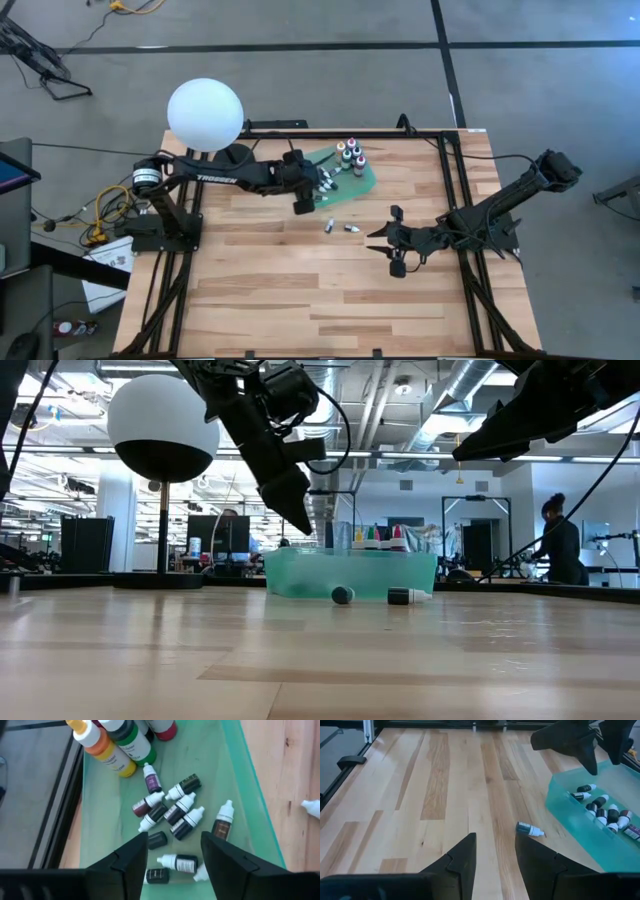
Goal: Pick & Place food coloring
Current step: Put the green food coloring bottle into the green bin
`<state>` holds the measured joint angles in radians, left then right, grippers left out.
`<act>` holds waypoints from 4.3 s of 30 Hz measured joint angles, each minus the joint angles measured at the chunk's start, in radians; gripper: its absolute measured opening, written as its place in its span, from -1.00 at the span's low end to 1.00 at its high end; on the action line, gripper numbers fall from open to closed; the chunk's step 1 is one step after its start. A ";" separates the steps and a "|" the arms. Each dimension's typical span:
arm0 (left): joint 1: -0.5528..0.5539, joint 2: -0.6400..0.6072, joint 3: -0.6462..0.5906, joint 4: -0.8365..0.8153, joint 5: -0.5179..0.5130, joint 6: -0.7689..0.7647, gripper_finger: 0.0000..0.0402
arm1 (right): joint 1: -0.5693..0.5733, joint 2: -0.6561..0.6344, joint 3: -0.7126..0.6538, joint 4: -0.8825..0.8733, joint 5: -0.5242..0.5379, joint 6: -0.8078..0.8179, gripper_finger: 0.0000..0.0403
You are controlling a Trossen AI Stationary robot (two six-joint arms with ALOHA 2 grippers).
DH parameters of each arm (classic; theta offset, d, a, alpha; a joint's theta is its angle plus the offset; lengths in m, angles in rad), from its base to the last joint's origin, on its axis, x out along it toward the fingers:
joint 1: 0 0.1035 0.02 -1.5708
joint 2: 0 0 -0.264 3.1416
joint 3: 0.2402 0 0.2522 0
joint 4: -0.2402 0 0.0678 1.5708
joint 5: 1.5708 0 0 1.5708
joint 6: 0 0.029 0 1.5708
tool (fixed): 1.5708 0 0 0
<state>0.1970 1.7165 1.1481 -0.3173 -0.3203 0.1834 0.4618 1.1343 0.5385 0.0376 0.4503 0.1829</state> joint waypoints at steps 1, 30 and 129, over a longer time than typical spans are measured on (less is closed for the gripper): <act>-0.003 -0.004 0.000 -0.010 0.000 0.001 -0.10 | 0.000 0.000 0.000 0.000 0.000 0.000 -0.37; -0.567 -0.450 -0.416 0.207 -0.140 -0.213 -0.16 | -0.258 0.435 0.003 0.316 -0.102 -0.078 -0.37; -0.596 -0.472 -0.415 0.177 -0.203 -0.190 -0.16 | -0.389 0.579 0.483 0.038 -0.162 -0.341 -0.60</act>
<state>-0.3993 1.2442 0.7330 -0.1407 -0.5230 -0.0071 0.0726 1.7134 1.0215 0.0755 0.2881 -0.1583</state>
